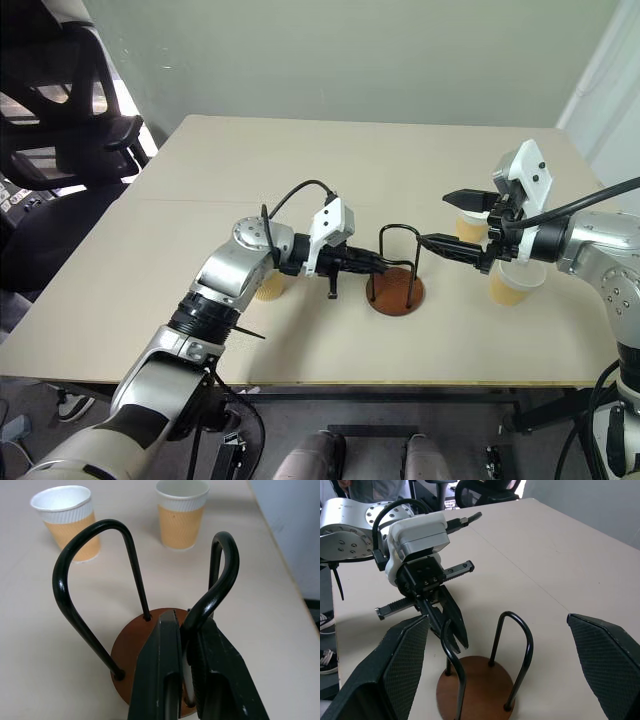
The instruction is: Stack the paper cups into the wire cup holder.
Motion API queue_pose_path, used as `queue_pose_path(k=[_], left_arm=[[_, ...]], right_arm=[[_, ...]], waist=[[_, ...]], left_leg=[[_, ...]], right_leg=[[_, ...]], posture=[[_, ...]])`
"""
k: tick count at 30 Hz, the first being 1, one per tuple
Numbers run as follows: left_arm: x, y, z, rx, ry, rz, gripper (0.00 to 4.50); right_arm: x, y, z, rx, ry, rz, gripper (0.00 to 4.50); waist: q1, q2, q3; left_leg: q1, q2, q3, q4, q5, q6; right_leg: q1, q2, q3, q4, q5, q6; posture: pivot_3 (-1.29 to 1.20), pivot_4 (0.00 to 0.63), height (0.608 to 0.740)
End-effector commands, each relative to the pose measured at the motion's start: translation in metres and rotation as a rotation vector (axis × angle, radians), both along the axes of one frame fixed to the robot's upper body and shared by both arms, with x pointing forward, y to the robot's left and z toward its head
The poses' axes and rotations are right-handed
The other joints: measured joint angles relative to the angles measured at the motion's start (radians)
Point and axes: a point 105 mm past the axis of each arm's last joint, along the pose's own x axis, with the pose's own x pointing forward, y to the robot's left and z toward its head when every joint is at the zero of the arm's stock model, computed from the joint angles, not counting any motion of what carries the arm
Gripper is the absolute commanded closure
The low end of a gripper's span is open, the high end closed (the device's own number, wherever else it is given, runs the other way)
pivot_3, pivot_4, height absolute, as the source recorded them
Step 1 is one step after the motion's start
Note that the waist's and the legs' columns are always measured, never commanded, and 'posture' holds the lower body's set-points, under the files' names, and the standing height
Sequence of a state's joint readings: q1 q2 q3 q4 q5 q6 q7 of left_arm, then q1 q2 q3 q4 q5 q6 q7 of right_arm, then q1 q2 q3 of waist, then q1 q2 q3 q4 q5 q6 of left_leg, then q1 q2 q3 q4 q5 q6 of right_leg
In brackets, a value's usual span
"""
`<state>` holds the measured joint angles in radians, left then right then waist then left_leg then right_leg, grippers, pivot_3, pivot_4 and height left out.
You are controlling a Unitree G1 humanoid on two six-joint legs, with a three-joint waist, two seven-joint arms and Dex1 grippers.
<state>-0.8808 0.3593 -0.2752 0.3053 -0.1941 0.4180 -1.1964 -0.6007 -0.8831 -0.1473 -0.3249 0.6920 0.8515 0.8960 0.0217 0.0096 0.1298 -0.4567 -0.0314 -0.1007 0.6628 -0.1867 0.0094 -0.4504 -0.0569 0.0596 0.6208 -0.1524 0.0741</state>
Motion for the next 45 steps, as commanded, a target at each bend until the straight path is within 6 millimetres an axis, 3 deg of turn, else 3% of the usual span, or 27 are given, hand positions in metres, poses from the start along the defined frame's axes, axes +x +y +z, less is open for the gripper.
queue_pose_path(k=[1,12,16,25,30,36,41,45], left_arm=[[-0.009,-0.003,0.003,-0.006,0.021,-0.039,4.48],[-0.022,-0.002,-0.002,0.033,0.035,-0.09,4.48],[-0.024,-0.005,-0.003,0.029,0.043,-0.098,3.34],[-0.028,-0.007,-0.005,0.029,0.038,-0.108,0.09],[-0.026,0.0,0.003,0.027,-0.004,-0.099,0.04],[-0.01,0.029,0.021,0.025,-0.045,-0.016,0.04],[-0.001,0.048,0.043,-0.037,-0.062,0.035,0.04],[0.014,0.06,0.073,-0.135,-0.08,0.124,0.04]], right_arm=[[-0.005,-0.001,0.012,-0.012,-0.056,0.007,0.0],[-0.005,-0.001,0.012,-0.011,-0.056,0.009,0.0],[-0.005,0.0,0.012,-0.011,-0.056,0.01,0.0],[-0.005,0.0,0.011,-0.019,-0.054,0.01,0.0],[-0.004,-0.006,0.013,-0.018,-0.037,-0.004,0.0],[-0.004,-0.017,0.018,-0.014,-0.021,-0.023,0.0],[0.007,-0.024,0.022,-0.008,-0.042,-0.069,0.0],[0.029,-0.037,0.018,-0.101,-0.08,-0.139,0.0]], waist=[[0.0,0.0,0.0],[0.002,0.0,0.0],[0.002,0.0,0.0],[0.002,0.0,0.0],[0.002,0.0,0.0],[0.002,0.0,0.0],[0.002,0.0,0.0],[0.002,0.0,0.0]], left_leg=[[0.0,0.0,0.0,0.0,0.0,0.0],[-0.002,0.0,0.0,0.0,-0.005,0.004],[-0.002,0.0,0.001,0.0,-0.005,0.005],[-0.002,0.0,0.001,0.001,-0.005,0.005],[-0.002,0.0,0.001,0.001,-0.005,0.005],[-0.002,0.0,0.001,0.001,-0.005,0.004],[-0.003,0.0,0.001,0.001,-0.005,0.004],[-0.003,0.0,0.001,0.001,-0.005,0.005]], right_leg=[[0.0,0.0,0.0,-0.001,0.0,0.0],[0.002,0.0,0.0,-0.01,0.002,0.003],[0.002,-0.001,0.0,-0.011,0.002,0.003],[0.002,-0.001,0.0,-0.01,0.002,0.003],[0.002,-0.001,0.0,-0.011,0.002,0.003],[0.002,0.0,0.0,-0.01,0.002,0.003],[0.002,-0.001,0.0,-0.01,0.003,0.003],[0.001,-0.001,0.0,-0.01,0.003,0.003]], posture=[[0.0,0.15,0.74],[0.0,0.15,0.74],[0.0,0.15,0.74],[0.0,0.15,0.74],[0.0,0.15,0.74],[0.0,0.15,0.74],[0.0,0.15,0.74],[0.0,0.15,0.74]])
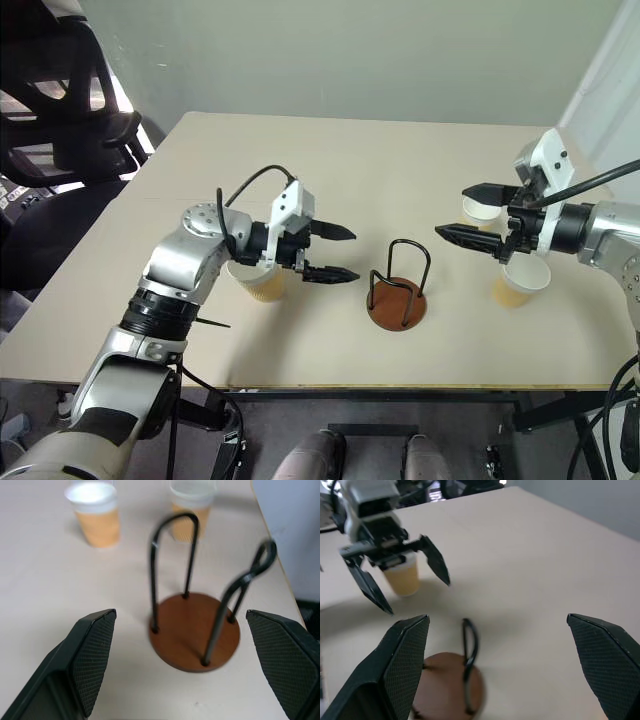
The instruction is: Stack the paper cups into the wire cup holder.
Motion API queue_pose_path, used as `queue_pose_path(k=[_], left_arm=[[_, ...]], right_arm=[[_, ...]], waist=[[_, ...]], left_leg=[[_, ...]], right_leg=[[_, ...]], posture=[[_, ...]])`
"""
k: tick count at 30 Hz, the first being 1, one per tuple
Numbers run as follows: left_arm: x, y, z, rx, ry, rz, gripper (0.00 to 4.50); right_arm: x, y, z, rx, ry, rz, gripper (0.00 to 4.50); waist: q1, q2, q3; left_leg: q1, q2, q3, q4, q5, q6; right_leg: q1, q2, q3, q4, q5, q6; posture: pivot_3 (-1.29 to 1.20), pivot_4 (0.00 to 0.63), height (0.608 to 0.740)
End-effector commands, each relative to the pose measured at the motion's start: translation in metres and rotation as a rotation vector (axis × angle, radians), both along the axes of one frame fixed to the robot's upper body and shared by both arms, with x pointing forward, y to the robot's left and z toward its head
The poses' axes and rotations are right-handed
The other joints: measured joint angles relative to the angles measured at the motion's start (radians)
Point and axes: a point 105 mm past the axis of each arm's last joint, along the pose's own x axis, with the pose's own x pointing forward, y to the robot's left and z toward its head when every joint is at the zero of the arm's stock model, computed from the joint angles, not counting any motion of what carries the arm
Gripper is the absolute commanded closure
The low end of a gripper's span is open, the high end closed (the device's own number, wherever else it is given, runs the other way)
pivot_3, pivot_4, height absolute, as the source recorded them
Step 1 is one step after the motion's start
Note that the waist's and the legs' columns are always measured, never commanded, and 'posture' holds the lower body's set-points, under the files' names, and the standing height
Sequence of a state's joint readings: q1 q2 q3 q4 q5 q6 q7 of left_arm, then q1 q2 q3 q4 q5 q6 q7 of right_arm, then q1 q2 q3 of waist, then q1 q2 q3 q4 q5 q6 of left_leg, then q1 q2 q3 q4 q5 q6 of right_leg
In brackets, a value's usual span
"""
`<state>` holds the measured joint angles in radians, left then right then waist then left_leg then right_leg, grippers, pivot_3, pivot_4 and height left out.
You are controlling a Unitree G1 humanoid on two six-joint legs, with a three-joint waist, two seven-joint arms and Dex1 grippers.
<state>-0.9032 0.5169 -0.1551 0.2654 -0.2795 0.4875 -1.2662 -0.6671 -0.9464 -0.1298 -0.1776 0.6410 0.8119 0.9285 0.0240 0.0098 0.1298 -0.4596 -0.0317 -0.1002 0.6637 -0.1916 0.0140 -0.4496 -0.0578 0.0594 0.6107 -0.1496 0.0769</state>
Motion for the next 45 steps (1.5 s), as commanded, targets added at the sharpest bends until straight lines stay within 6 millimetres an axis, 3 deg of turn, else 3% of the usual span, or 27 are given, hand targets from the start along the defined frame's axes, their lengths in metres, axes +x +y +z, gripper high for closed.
queue_pose_path(k=[1,6,13,19,28,33,41,45], left_arm=[[0.012,0.011,0.042,-0.107,-0.078,0.072,0.04],[0.016,0.019,0.056,-0.154,-0.064,0.109,0.04],[0.004,0.03,0.067,-0.204,-0.007,0.073,0.04],[-0.012,0.05,0.053,-0.068,0.047,0.024,0.04],[-0.01,0.059,0.052,0.001,0.013,0.035,0.04],[-0.01,0.058,0.05,0.011,0.003,0.033,0.0],[-0.006,0.061,0.046,0.026,0.002,0.035,0.0],[-0.003,0.061,0.044,0.032,-0.001,0.034,0.0]], right_arm=[[0.02,-0.017,0.002,-0.157,-0.091,-0.081,0.0],[0.056,-0.038,-0.017,-0.463,-0.162,-0.137,0.0],[0.091,-0.039,-0.034,-0.679,-0.189,-0.093,0.0],[0.104,-0.038,-0.046,-0.797,-0.158,-0.044,0.0],[0.115,-0.05,-0.062,-0.962,-0.096,-0.058,0.0],[0.117,-0.051,-0.064,-1.002,-0.069,-0.052,1.28],[0.117,-0.036,-0.051,-0.959,-0.078,-0.01,4.33],[0.114,-0.034,-0.048,-0.954,-0.07,0.011,4.47]], waist=[[0.0,0.0,0.0],[-0.001,0.0,0.0],[-0.004,0.001,0.0],[-0.007,0.001,0.001],[0.001,0.001,0.001],[-0.001,0.001,0.001],[-0.003,0.001,0.001],[-0.002,0.001,0.001]], left_leg=[[0.0,0.0,0.0,0.0,0.0,0.0],[0.0,0.0,0.0,0.0,0.0,0.001],[-0.001,0.001,0.0,-0.001,-0.002,0.002],[-0.001,0.002,0.0,-0.002,-0.004,0.001],[-0.003,0.002,-0.002,-0.002,-0.005,-0.001],[-0.003,0.002,-0.002,-0.002,-0.006,-0.003],[-0.003,0.004,-0.002,-0.005,-0.007,-0.005],[-0.003,0.004,-0.002,-0.005,-0.007,-0.005]], right_leg=[[0.0,0.0,0.0,0.0,0.0,0.0],[-0.001,0.0,0.0,-0.001,0.001,0.0],[-0.004,0.0,-0.001,0.0,0.005,0.002],[-0.005,0.0,-0.001,0.0,0.002,-0.005],[-0.005,0.0,-0.002,0.0,0.003,-0.011],[-0.007,0.0,-0.002,0.0,0.003,-0.011],[-0.008,0.001,-0.003,0.0,0.002,-0.013],[-0.008,0.001,-0.003,0.0,0.001,-0.015]], posture=[[0.0,0.15,0.74],[0.0,0.15,0.74],[0.0,0.15,0.74],[0.0,0.15,0.74],[0.0,0.15,0.74],[0.0,0.15,0.74],[0.0,0.15,0.74],[0.0,0.15,0.74]])
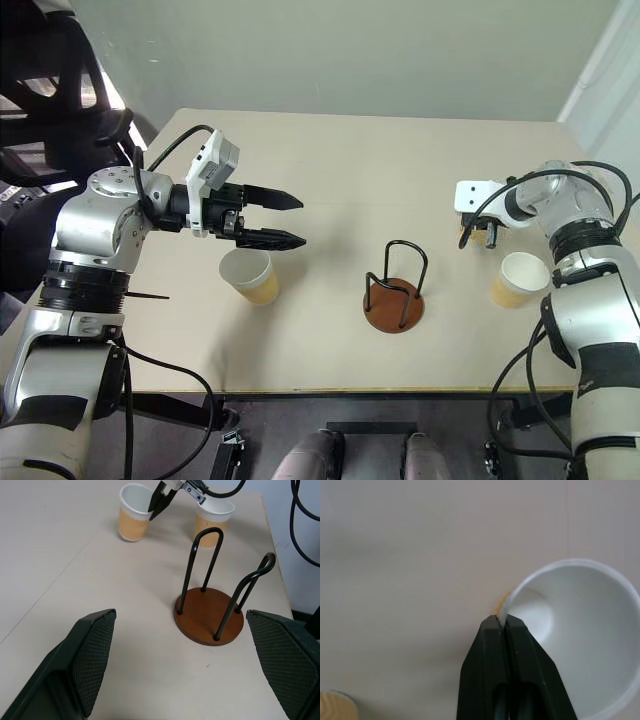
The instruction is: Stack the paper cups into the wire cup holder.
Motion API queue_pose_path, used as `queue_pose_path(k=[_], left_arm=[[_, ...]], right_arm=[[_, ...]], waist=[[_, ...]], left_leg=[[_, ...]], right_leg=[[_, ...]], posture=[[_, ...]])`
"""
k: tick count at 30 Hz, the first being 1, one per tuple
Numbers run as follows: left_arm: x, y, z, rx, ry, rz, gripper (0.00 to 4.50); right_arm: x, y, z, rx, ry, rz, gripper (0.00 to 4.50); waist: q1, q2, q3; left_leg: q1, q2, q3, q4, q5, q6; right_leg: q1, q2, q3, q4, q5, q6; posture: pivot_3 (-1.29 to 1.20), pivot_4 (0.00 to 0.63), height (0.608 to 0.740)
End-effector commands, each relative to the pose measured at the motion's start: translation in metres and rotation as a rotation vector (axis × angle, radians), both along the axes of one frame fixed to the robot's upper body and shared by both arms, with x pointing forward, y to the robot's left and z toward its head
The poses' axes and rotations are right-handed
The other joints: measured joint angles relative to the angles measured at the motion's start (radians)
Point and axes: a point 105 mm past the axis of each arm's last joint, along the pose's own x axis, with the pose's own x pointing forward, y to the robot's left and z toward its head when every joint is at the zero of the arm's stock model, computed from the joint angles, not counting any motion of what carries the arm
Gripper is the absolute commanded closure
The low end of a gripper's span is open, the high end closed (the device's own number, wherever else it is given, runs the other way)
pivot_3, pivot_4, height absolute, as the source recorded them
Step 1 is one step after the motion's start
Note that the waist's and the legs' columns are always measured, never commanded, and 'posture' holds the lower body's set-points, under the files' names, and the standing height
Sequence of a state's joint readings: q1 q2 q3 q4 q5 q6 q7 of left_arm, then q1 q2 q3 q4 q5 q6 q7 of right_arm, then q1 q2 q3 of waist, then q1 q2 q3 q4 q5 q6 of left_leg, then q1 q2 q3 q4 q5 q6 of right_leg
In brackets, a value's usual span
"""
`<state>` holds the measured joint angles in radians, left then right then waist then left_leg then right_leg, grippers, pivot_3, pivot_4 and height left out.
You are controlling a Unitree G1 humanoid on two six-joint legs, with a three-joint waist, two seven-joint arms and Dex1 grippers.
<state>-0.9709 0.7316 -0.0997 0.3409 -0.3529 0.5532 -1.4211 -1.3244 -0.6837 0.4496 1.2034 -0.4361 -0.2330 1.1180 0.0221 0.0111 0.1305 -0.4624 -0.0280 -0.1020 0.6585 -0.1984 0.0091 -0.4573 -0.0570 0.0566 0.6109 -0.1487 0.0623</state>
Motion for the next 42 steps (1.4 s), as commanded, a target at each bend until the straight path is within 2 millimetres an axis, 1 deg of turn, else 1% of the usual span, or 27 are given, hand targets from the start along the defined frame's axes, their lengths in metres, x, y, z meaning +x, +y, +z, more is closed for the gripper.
queue_pose_path(k=[1,6,8,10,12,13,16,19,22,24,26,28,30,32,35,42], left_arm=[[0.001,-0.001,0.01,0.011,-0.048,-0.016,0.0],[0.002,-0.001,0.009,0.012,-0.048,-0.019,0.0],[0.003,0.0,0.008,0.014,-0.044,-0.019,0.0],[0.003,0.002,0.007,0.018,-0.041,-0.016,0.0],[0.004,0.004,0.006,0.025,-0.041,-0.011,0.0],[0.004,0.006,0.005,0.029,-0.042,-0.009,0.0],[0.004,0.01,0.003,0.04,-0.041,-0.005,0.0],[0.004,0.012,0.001,0.047,-0.04,-0.006,0.0],[0.003,0.014,0.0,0.054,-0.028,-0.016,0.0],[0.002,0.015,-0.001,0.058,-0.019,-0.023,0.0],[0.003,0.015,-0.002,0.061,-0.012,-0.026,0.0],[0.005,0.014,-0.002,0.061,-0.01,-0.026,0.0],[0.007,0.012,-0.002,0.059,-0.01,-0.029,0.0],[0.008,0.01,-0.002,0.06,-0.011,-0.037,0.0],[0.01,0.007,-0.002,0.059,-0.014,-0.047,0.0],[0.012,0.003,0.0,0.057,-0.021,-0.057,0.0]], right_arm=[[0.001,0.005,0.026,0.029,-0.057,0.023,4.47],[-0.001,0.005,0.024,0.027,-0.038,0.031,4.47],[-0.001,0.007,0.028,0.033,-0.039,0.042,4.47],[-0.002,0.011,0.037,0.055,-0.053,0.059,4.47],[-0.005,0.019,0.053,0.096,-0.075,0.09,4.47],[-0.008,0.026,0.061,0.143,-0.071,0.115,4.47],[-0.029,0.046,0.079,0.252,-0.013,0.211,4.47],[-0.055,0.06,0.092,0.301,0.014,0.269,4.47],[-0.092,0.081,0.11,0.368,0.032,0.345,4.47],[-0.113,0.09,0.115,0.389,0.055,0.374,4.47],[-0.129,0.095,0.117,0.404,0.078,0.388,4.47],[-0.14,0.098,0.119,0.412,0.088,0.391,4.47],[-0.148,0.101,0.121,0.417,0.091,0.394,4.47],[-0.154,0.103,0.121,0.417,0.099,0.398,4.47],[-0.159,0.106,0.116,0.414,0.114,0.404,4.47],[-0.159,0.106,0.096,0.363,0.142,0.412,4.47]], waist=[[0.0,0.0,0.0],[-0.001,0.0,0.0],[-0.001,0.0,0.0],[-0.001,0.0,0.0],[-0.001,0.0,0.0],[-0.001,0.0,0.0],[-0.003,0.0,0.0],[-0.001,0.0,0.0],[0.0,0.0,0.0],[-0.003,0.0,0.0],[-0.003,0.0,0.0],[-0.003,0.0,0.0],[-0.003,0.0,0.0],[-0.003,0.0,0.0],[-0.004,0.0,0.0],[-0.006,0.0,0.0]], left_leg=[[0.0,0.0,0.0,0.0,0.0,0.0],[0.0,0.0,0.0,-0.001,0.0,0.0],[0.0,0.0,0.0,-0.001,0.0,0.0],[0.0,0.0,0.0,-0.001,0.0,-0.001],[0.0,0.001,0.0,-0.001,0.0,-0.001],[0.0,0.0,0.0,-0.002,0.0,-0.001],[0.0,0.001,0.0,-0.003,0.0,-0.001],[-0.001,0.002,0.001,-0.004,0.001,-0.002],[-0.002,0.003,0.001,-0.004,0.001,-0.003],[-0.003,0.003,0.001,-0.003,0.007,-0.013],[-0.005,0.003,0.001,-0.003,0.008,-0.013],[-0.005,0.004,0.001,-0.003,0.008,-0.013],[-0.004,0.004,0.001,-0.003,0.006,-0.005],[-0.004,0.003,0.001,-0.003,0.007,-0.003],[-0.004,0.003,0.001,-0.002,0.01,-0.002],[-0.002,0.003,0.001,0.001,0.013,-0.002]], right_leg=[[0.0,0.0,0.0,0.0,0.0,0.0],[-0.001,0.0,0.0,0.0,0.0,-0.001],[-0.001,0.0,0.0,0.0,0.0,-0.001],[-0.001,0.0,0.0,0.0,0.0,-0.001],[-0.001,0.0,0.0,0.0,0.0,-0.001],[-0.001,0.0,0.0,0.0,-0.001,-0.001],[-0.002,0.001,0.0,0.0,-0.001,-0.002],[-0.002,0.001,-0.002,0.0,-0.003,-0.004],[-0.002,0.002,-0.004,0.0,-0.004,-0.006],[-0.003,0.002,-0.004,0.0,-0.004,-0.006],[-0.005,0.002,-0.004,0.0,-0.004,-0.006],[-0.004,0.003,-0.004,0.001,-0.004,-0.006],[-0.004,0.003,-0.003,0.001,-0.004,-0.006],[-0.005,0.003,-0.003,0.001,-0.004,-0.006],[-0.005,0.003,-0.003,0.005,-0.004,-0.006],[-0.006,0.003,-0.002,0.014,-0.003,-0.006]], posture=[[0.0,0.15,0.74],[0.0,0.15,0.74],[0.0,0.15,0.74],[0.0,0.15,0.74],[0.0,0.15,0.74],[0.0,0.15,0.74],[0.0,0.15,0.74],[0.0,0.15,0.74],[0.0,0.15,0.74],[0.0,0.15,0.74],[0.0,0.15,0.74],[0.0,0.15,0.74],[0.0,0.15,0.74],[0.0,0.15,0.74],[0.0,0.15,0.74],[0.0,0.15,0.74]])
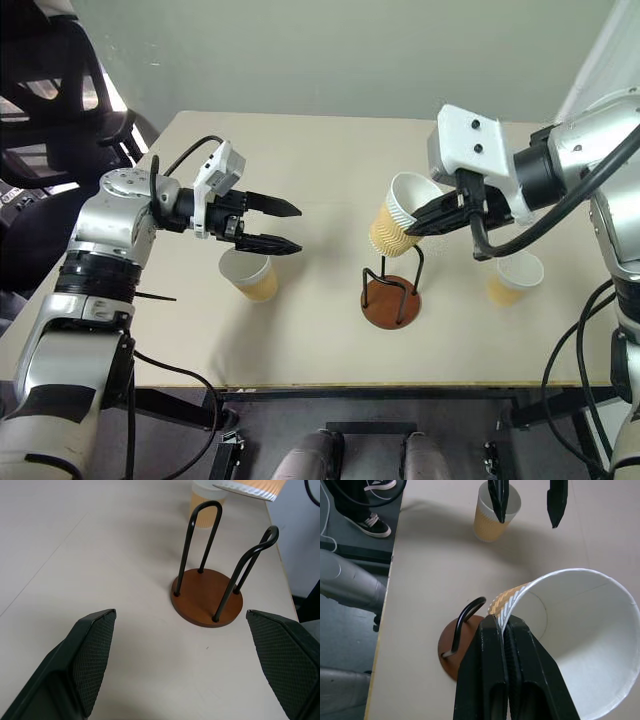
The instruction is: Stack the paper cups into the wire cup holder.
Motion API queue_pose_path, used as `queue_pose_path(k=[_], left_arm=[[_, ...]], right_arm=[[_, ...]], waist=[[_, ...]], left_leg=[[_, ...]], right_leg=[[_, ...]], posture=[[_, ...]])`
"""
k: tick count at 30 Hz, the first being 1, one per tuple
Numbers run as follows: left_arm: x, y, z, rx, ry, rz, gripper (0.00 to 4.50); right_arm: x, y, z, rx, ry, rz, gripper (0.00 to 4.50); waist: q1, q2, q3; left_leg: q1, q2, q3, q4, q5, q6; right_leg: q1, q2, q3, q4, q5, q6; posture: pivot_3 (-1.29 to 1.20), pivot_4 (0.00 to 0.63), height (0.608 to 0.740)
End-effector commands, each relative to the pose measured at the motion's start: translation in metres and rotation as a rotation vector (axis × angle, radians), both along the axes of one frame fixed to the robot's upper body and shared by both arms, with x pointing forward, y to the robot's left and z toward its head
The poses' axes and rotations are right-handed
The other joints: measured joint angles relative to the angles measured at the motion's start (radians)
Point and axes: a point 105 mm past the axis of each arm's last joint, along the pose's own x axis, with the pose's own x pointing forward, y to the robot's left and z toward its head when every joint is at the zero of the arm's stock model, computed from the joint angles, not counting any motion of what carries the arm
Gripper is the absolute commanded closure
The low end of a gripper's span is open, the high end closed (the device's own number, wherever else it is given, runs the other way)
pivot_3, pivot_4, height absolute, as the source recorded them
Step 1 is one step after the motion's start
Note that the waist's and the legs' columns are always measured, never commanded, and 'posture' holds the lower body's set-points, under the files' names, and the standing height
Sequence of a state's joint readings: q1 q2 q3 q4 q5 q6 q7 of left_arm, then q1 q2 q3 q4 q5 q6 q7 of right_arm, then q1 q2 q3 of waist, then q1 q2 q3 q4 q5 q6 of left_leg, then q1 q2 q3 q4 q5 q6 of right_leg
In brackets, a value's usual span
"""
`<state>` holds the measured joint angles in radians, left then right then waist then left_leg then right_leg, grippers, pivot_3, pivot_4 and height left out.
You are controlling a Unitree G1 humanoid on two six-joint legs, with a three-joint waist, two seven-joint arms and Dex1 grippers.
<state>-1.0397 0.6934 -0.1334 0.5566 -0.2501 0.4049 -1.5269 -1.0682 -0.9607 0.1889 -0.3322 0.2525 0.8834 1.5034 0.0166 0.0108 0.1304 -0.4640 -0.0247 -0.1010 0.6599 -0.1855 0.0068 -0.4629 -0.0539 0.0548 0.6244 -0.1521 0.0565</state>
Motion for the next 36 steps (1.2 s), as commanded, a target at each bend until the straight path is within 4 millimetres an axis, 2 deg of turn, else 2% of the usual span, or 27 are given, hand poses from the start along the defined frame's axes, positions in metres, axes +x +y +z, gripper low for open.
queue_pose_path(k=[1,15,18,25,30,33,36], left_arm=[[-0.001,-0.003,0.014,-0.002,-0.042,-0.022,0.0],[-0.003,-0.001,0.013,-0.001,-0.042,-0.012,0.0],[-0.003,-0.001,0.013,-0.002,-0.041,-0.011,0.0],[-0.003,-0.002,0.014,-0.004,-0.047,-0.01,0.0],[-0.003,0.004,0.02,0.03,-0.099,0.004,0.0],[-0.01,0.018,0.027,0.135,-0.152,-0.003,0.0],[-0.018,0.034,0.028,0.284,-0.203,-0.011,0.0]], right_arm=[[-0.005,0.003,-0.001,-0.025,-0.036,0.03,4.47],[-0.003,0.011,-0.018,-0.057,-0.028,0.081,4.47],[-0.003,0.011,-0.019,-0.059,-0.028,0.083,3.95],[-0.003,0.012,-0.019,-0.049,-0.025,0.076,1.6],[0.0,0.014,-0.008,0.033,-0.04,0.037,1.6],[-0.003,0.014,0.012,0.156,-0.024,-0.003,1.6],[-0.008,0.011,0.021,0.206,-0.007,-0.022,1.6]], waist=[[-0.001,0.0,0.0],[-0.003,0.0,0.0],[-0.003,0.0,0.0],[-0.003,0.0,0.0],[-0.003,0.0,0.0],[-0.004,0.0,0.0],[-0.005,0.0,0.0]], left_leg=[[0.0,0.0,0.0,0.001,0.0,0.0],[0.0,0.0,0.0,0.002,0.0,0.0],[0.0,0.0,0.0,0.002,0.0,0.0],[0.0,0.0,0.0,0.002,0.0,0.0],[0.0,0.0,0.0,0.002,0.0,0.0],[-0.001,0.0,0.0,0.002,0.0,0.0],[-0.003,0.0,0.001,0.001,0.0,0.0]], right_leg=[[0.0,0.0,0.0,0.001,0.0,0.0],[-0.001,0.001,0.001,0.002,0.0,0.001],[-0.001,0.001,0.001,0.002,-0.001,0.001],[0.0,0.001,0.001,0.002,0.0,0.001],[-0.001,0.001,0.001,0.002,-0.001,0.001],[-0.002,0.001,0.001,0.002,0.0,0.001],[-0.004,0.002,0.002,0.002,-0.001,0.001]], posture=[[0.0,0.15,0.74],[0.0,0.15,0.74],[0.0,0.15,0.74],[0.0,0.15,0.74],[0.0,0.15,0.74],[0.0,0.15,0.74],[0.0,0.15,0.74]])
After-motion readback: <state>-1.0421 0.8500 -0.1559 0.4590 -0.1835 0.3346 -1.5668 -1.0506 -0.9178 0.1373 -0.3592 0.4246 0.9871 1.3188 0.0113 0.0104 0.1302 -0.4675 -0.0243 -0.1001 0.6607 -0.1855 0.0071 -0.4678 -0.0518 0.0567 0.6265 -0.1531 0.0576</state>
